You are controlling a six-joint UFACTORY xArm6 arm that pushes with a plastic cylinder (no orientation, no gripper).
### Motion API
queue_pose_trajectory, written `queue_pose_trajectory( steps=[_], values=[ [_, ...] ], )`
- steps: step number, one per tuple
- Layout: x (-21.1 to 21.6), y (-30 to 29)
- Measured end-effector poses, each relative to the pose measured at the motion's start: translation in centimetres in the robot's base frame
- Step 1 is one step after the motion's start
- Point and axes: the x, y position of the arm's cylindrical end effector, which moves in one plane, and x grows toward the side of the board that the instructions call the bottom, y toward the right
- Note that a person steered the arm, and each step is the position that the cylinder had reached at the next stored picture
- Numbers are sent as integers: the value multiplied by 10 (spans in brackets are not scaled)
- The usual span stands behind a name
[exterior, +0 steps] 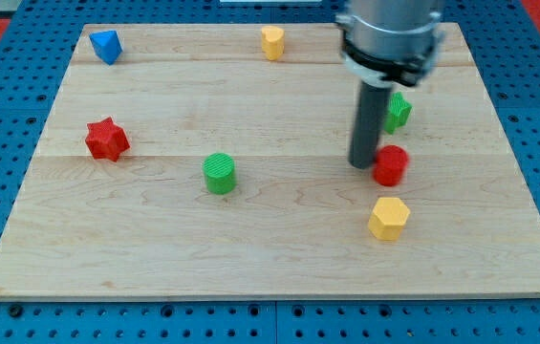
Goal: Move the yellow hexagon bottom diagonally to the red circle
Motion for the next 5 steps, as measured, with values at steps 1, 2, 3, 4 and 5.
queue_pose_trajectory(
  steps=[1, 2, 3, 4, 5],
  values=[
    [12, 29],
    [12, 11],
    [73, 38],
    [121, 66],
    [137, 46]
  ],
)
